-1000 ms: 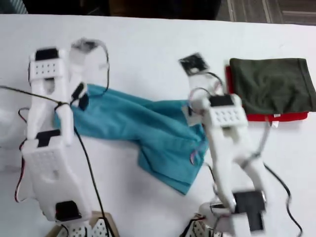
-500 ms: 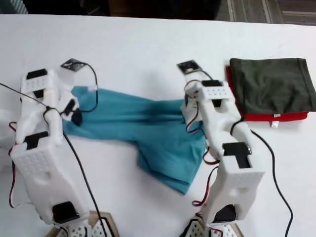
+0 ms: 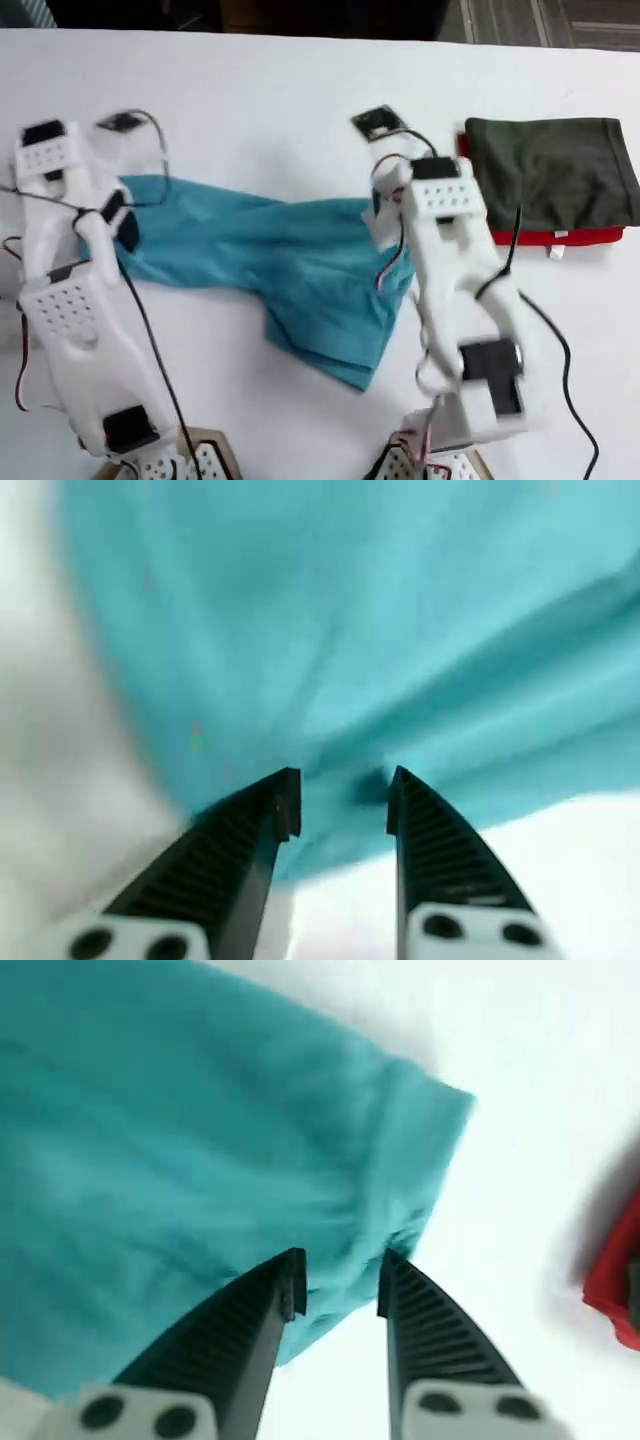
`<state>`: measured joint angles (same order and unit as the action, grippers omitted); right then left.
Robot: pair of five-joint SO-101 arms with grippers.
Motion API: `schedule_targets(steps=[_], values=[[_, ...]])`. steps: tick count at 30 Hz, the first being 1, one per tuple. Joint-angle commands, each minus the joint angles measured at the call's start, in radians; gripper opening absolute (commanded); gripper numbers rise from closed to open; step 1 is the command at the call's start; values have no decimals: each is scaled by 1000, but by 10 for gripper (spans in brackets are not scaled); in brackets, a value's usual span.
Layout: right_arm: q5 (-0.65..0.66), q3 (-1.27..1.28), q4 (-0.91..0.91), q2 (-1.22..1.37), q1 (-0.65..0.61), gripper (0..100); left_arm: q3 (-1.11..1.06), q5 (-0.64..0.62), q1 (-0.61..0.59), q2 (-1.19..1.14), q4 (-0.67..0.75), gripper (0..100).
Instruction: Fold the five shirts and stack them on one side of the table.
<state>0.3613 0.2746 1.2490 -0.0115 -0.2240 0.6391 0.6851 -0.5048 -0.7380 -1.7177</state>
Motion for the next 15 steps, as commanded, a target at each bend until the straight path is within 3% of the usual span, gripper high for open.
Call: schedule_targets(steps=[1,6,10,15], values=[[14,169,-21,-219,-120,133,136,0,6,135,-61,169],[15,394,-130,-269,-262,133,159,-51,97,141,-14,169],[14,497,-191,-239,-306,132,160,-163,203,40,153,169],[14,612,-193,-237,-348,131,213,-181,270,-124,249,169]])
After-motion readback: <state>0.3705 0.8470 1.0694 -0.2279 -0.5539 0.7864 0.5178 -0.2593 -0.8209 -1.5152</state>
